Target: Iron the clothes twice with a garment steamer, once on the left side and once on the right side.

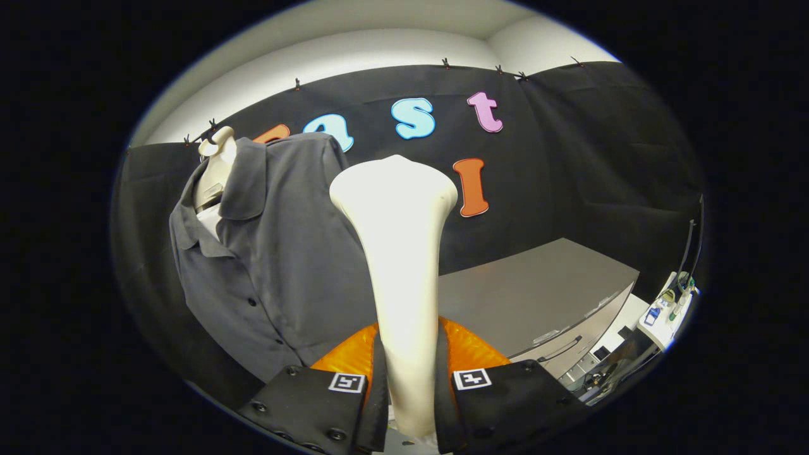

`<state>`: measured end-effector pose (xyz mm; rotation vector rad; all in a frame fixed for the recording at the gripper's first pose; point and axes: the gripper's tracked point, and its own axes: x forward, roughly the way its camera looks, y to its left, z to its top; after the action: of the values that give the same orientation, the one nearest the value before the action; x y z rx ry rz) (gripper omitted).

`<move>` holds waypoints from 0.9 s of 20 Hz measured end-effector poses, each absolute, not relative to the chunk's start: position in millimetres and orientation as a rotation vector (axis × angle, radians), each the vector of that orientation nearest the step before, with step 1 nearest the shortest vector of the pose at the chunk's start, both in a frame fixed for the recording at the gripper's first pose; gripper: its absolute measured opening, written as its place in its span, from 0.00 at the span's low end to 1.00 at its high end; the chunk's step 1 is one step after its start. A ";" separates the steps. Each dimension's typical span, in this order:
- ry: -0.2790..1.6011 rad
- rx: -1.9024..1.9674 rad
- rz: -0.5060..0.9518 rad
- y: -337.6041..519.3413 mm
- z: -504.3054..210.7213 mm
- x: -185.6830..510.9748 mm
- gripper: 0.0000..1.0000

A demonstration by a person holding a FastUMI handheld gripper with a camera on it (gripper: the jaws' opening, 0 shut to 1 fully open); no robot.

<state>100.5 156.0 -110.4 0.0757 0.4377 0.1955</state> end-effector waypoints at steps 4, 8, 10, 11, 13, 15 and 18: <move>0.438 0.058 0.229 189.6 -108.8 78.6 0.37; 0.454 0.034 0.261 220.5 -116.7 73.8 0.37; 0.476 0.019 0.265 230.8 -128.6 74.2 0.37; 0.488 0.011 0.269 235.2 -134.4 75.5 0.37; 0.513 -0.003 0.277 243.0 -147.7 78.3 0.37; 0.541 -0.018 0.278 252.2 -161.3 86.8 0.37; 0.564 -0.034 0.282 259.6 -175.7 95.4 0.37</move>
<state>95.4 259.6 -175.7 -0.0339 0.5641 0.2816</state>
